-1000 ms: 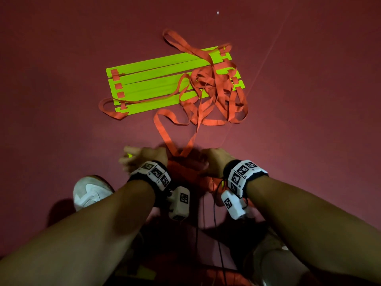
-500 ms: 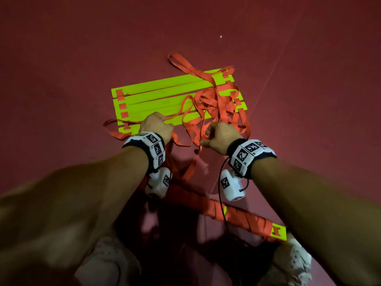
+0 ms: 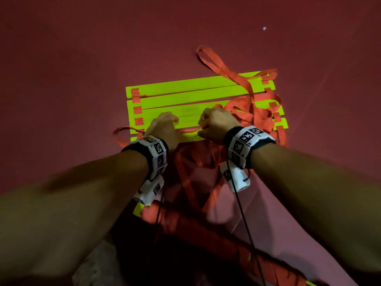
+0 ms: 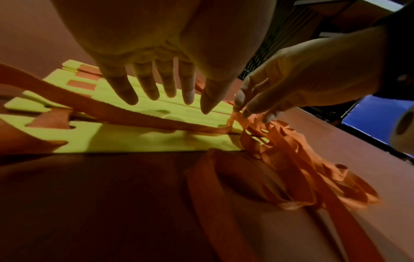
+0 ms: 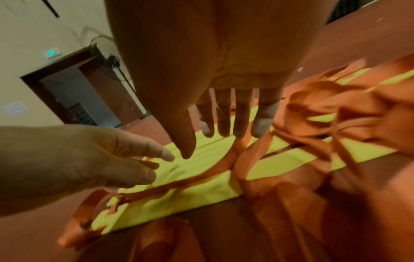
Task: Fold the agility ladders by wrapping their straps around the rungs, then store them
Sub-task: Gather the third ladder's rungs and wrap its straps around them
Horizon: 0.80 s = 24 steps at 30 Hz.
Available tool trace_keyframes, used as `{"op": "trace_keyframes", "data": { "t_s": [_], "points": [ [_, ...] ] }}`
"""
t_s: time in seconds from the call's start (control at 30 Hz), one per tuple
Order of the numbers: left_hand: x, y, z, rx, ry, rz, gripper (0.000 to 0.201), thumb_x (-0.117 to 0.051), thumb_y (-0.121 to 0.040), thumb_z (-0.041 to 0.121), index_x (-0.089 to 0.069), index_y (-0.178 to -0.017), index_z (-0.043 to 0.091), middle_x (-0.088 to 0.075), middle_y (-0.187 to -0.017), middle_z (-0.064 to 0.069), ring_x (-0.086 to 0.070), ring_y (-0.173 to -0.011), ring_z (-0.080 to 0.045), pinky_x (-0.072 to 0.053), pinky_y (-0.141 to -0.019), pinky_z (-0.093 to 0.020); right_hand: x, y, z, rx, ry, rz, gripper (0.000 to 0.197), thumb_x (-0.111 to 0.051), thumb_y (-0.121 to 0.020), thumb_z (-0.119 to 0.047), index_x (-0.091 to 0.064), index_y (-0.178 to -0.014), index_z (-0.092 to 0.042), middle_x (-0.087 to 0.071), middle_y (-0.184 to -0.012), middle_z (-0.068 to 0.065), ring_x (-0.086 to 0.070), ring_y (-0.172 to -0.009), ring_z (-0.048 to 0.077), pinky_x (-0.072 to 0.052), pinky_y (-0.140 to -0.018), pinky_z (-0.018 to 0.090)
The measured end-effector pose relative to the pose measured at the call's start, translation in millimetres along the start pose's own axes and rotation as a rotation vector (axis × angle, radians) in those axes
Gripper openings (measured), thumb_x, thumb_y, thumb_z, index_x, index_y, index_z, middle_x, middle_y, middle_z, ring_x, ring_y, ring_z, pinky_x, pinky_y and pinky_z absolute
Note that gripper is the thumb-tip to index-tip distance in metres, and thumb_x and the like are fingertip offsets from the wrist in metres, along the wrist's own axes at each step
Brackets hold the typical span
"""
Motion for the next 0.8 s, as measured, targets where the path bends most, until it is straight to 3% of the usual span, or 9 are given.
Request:
{"op": "trace_keyframes", "data": {
  "t_s": [0.03,0.1,0.17,0.23,0.33,0.5,0.6,0.67,0.8],
  "points": [
    [-1,-4,-5,-0.011,-0.044,-0.053,0.057,-0.066,-0.093,0.024,-0.048,-0.147,0.019,-0.032,-0.162,-0.004,-0.036,-0.146,-0.025,-0.036,-0.111,-0.032,-4,-7,-2,0.010,0.010,-0.010,0.042,-0.076,-0.081,-0.027,-0.060,-0.117,-0.013,-0.059,-0.122,0.012,-0.058,-0.111,0.032,-0.049,-0.087,0.036],
    [-3,-10,-14,0.015,-0.051,-0.122,0.075,-0.066,-0.091,0.032,-0.031,-0.157,0.024,-0.022,-0.166,-0.002,-0.027,-0.150,-0.030,-0.029,-0.119,-0.039,-13,-19,-6,0.031,0.020,-0.028,0.057,-0.076,-0.082,-0.028,-0.053,-0.131,-0.012,-0.053,-0.135,0.013,-0.052,-0.122,0.034,-0.044,-0.097,0.038],
    [-7,-11,-20,0.039,-0.010,-0.121,0.083,-0.068,-0.089,0.036,-0.022,-0.159,0.029,-0.024,-0.164,0.001,-0.029,-0.147,-0.032,-0.030,-0.118,-0.043,-25,-29,-7,0.052,0.075,-0.068,0.071,-0.075,-0.081,-0.035,-0.043,-0.140,-0.013,-0.050,-0.139,0.013,-0.047,-0.128,0.037,-0.035,-0.110,0.044],
    [-12,-10,-23,0.028,-0.018,-0.111,0.088,-0.071,-0.088,0.037,-0.020,-0.159,0.028,-0.026,-0.160,0.002,-0.034,-0.141,-0.033,-0.034,-0.114,-0.046,-33,-34,-8,0.044,0.132,-0.092,0.081,-0.072,-0.081,-0.045,-0.032,-0.146,-0.016,-0.044,-0.143,0.012,-0.041,-0.133,0.041,-0.031,-0.113,0.054],
    [-15,-9,-23,-0.011,-0.097,-0.068,0.083,-0.073,-0.088,0.039,-0.029,-0.156,0.024,-0.030,-0.154,0.001,-0.040,-0.133,-0.034,-0.038,-0.108,-0.045,-33,-35,-4,-0.005,0.170,-0.097,0.084,-0.068,-0.087,-0.047,-0.022,-0.152,-0.022,-0.038,-0.145,0.011,-0.041,-0.129,0.042,-0.042,-0.101,0.050],
    [-17,-7,-17,-0.102,-0.190,-0.040,0.060,-0.071,-0.087,0.047,-0.050,-0.142,0.032,-0.038,-0.146,0.009,-0.033,-0.132,-0.027,-0.026,-0.101,-0.038,-36,-17,18,-0.026,0.264,-0.068,0.067,-0.067,-0.087,-0.047,-0.033,-0.144,-0.036,-0.041,-0.137,0.011,-0.037,-0.128,0.040,-0.039,-0.099,0.050],
    [-22,-3,-12,-0.123,-0.195,-0.031,0.053,-0.072,-0.084,0.048,-0.055,-0.134,0.041,-0.022,-0.162,0.015,-0.009,-0.152,-0.023,-0.011,-0.116,-0.041,-40,-3,32,0.006,0.271,0.008,0.067,-0.075,-0.080,-0.043,-0.038,-0.136,-0.040,-0.016,-0.158,0.004,-0.012,-0.146,0.037,-0.027,-0.110,0.058],
    [-28,-3,-8,-0.092,-0.190,-0.085,0.050,-0.073,-0.083,0.046,-0.054,-0.128,0.041,-0.006,-0.168,0.011,0.003,-0.156,-0.025,-0.008,-0.122,-0.047,-39,0,38,0.033,0.262,-0.042,0.072,-0.078,-0.078,-0.039,-0.037,-0.138,-0.037,-0.006,-0.164,-0.004,-0.002,-0.151,0.032,-0.024,-0.111,0.063],
    [-33,3,-1,-0.082,-0.214,-0.119,0.060,-0.080,-0.073,0.050,-0.051,-0.124,0.039,-0.013,-0.167,0.010,-0.007,-0.153,-0.027,-0.022,-0.114,-0.049,-31,4,39,0.033,0.348,-0.074,0.076,-0.079,-0.070,-0.047,-0.042,-0.135,-0.035,-0.025,-0.153,0.002,-0.030,-0.134,0.037,-0.034,-0.103,0.054]
  ]
}}
Point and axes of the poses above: each hand's wrist, its own y-axis away from the middle knuckle, its own x-axis out of the back of the hand, z = x × y, the point moved 1 cm from there along -y, towards the middle knuckle
